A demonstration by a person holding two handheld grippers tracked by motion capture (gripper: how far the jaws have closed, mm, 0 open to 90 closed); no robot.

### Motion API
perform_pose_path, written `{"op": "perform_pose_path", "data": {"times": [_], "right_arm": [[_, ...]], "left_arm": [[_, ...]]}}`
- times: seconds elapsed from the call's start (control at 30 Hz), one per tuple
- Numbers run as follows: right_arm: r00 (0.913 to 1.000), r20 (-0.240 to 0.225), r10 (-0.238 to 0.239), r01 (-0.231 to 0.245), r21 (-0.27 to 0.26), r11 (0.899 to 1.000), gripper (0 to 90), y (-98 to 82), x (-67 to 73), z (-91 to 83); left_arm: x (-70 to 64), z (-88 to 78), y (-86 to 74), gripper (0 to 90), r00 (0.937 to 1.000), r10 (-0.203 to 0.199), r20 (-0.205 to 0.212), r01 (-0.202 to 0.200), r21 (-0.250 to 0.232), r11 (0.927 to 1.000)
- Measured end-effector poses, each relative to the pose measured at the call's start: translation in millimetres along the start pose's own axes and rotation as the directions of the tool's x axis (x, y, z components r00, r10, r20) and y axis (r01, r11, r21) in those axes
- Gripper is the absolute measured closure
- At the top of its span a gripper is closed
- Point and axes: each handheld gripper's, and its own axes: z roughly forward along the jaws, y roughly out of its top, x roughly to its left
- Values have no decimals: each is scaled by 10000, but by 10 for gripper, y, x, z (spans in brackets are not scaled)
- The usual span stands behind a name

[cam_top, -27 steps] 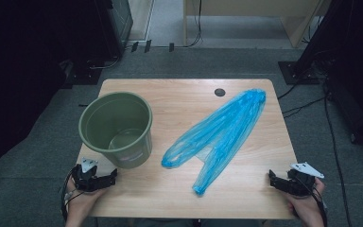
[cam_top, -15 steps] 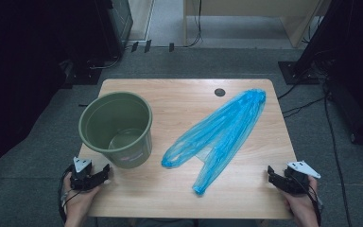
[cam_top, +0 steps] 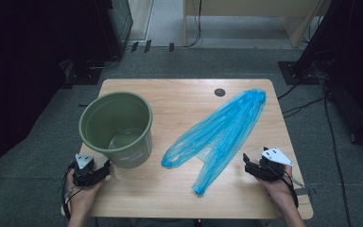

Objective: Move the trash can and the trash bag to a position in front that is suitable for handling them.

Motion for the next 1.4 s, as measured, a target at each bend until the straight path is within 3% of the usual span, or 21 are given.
{"op": "perform_pose_path", "data": {"times": [0.1,0.3,0.37,0.4,0.47,0.5,0.6,0.7,0.87,0.93,1.0,1.07,1.1,1.2,1.23,1.3,1.33,1.4], "right_arm": [[9989,-234,400,-396,205,9990,197,60,64,152],[9995,-244,205,-191,595,9980,219,119,203,375],[9998,-174,-99,111,711,9974,289,136,274,448],[9996,-260,-72,98,1007,9949,367,134,330,519],[9991,-434,34,20,1221,9925,430,114,370,581],[9991,-434,34,20,1221,9925,430,114,370,581],[9972,-739,69,34,1379,9904,587,119,425,616],[9964,-840,-60,176,1380,9903,614,115,465,612],[9851,-1603,-626,838,1292,9881,631,94,659,572],[9741,-2064,-919,1197,1266,9847,606,88,758,551],[9578,-2455,-1498,1811,1106,9772,512,79,857,525],[9428,-2675,-1987,2197,506,9743,415,82,918,480],[9412,-2647,-2101,2228,183,9747,332,99,928,459],[9617,-2030,-1843,1718,-779,9821,176,159,884,439],[9633,-1930,-1863,1774,-625,9822,116,199,859,462],[9647,-1602,-2091,2017,-612,9775,89,257,826,514],[9628,-1690,-2106,2064,-426,9775,27,331,811,581],[9629,-1681,-2111,2102,-234,9774,10,366,814,621]], "left_arm": [[0,0,0,351,10000,3,3,-3,0,10000],[0,0,0,351,10000,5,2,-5,3,10000],[-1,2,0,350,10000,7,-3,-7,-1,10000],[0,2,1,349,10000,21,-5,-21,2,10000],[0,2,1,349,10000,18,-1,-18,2,10000],[0,2,1,349,10000,18,-1,-18,2,10000],[0,2,1,349,10000,17,1,-17,3,10000],[0,2,1,349,10000,17,1,-17,2,10000],[0,2,1,349,10000,15,1,-15,2,10000],[0,2,1,349,10000,15,4,-15,2,10000],[1,2,1,348,10000,15,6,-15,1,10000],[0,0,0,347,10000,7,15,-7,5,10000],[1,0,0,347,10000,30,26,-30,14,10000],[0,-1,-1,344,10000,28,25,-28,17,10000],[0,-1,-1,344,10000,37,24,-37,20,10000],[0,-1,-1,344,10000,31,25,-31,17,10000],[0,-1,-1,344,10000,34,26,-34,20,10000],[1,-1,-1,344,10000,42,27,-42,19,10000]]}}
